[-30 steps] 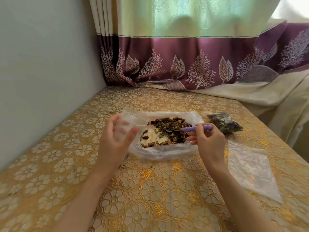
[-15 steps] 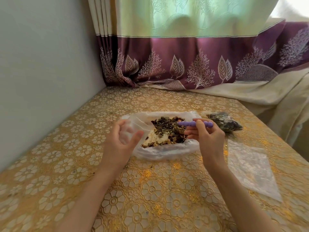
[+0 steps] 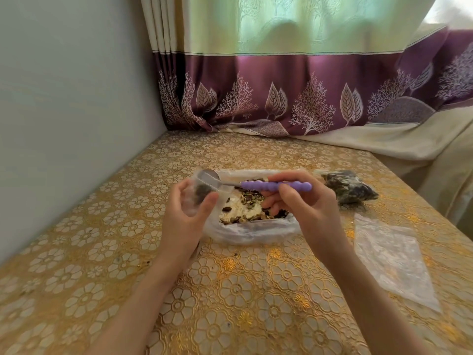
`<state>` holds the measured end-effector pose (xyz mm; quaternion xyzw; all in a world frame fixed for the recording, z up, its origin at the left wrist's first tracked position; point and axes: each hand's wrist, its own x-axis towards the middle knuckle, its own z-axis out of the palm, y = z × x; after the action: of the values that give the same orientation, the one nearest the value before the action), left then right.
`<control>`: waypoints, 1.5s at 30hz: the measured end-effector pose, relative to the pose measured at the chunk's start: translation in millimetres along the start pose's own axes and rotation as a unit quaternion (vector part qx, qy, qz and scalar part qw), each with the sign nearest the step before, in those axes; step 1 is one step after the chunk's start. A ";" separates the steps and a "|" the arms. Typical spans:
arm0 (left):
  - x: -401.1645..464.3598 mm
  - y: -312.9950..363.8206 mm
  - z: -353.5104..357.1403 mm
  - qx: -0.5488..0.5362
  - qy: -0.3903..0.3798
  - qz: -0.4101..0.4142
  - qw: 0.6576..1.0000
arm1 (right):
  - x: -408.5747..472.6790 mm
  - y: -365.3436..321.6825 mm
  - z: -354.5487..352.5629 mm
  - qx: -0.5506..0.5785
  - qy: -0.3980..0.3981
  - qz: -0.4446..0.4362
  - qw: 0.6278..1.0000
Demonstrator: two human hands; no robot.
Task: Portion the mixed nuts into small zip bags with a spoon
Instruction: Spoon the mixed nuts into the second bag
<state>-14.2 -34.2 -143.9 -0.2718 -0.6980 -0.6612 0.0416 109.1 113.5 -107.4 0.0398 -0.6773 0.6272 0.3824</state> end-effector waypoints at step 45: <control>27.4 -3.9 -18.3 0.032 -0.050 -0.009 0.998 | -3.6 29.2 -56.5 -0.211 0.204 0.070 0.953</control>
<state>-44.6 -42.5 -133.7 -0.2968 -0.7227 -0.6241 0.0091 122.5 167.9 -137.8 -0.2180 -0.7030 0.4899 0.4672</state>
